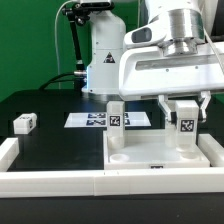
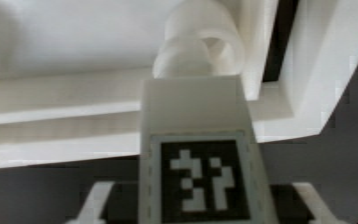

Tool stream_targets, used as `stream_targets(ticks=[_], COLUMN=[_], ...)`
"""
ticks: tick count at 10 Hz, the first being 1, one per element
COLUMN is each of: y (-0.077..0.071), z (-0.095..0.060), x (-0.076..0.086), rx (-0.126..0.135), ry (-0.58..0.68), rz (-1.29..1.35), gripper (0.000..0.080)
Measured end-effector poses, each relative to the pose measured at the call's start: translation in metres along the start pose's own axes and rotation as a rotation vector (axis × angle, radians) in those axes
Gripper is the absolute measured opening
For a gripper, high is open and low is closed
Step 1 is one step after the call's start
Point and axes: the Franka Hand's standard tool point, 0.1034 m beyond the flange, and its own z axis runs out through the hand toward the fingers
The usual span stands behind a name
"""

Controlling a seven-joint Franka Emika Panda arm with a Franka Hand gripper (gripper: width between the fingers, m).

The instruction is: Assemble square table

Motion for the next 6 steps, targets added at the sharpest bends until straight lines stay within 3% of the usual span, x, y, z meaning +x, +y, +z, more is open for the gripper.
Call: stream_targets(ticks=[6], y=[-0.013], z=[0.006], x=[-0.004], rx=[-0.005], ry=[0.065], rz=[-0.026], gripper=[0.029])
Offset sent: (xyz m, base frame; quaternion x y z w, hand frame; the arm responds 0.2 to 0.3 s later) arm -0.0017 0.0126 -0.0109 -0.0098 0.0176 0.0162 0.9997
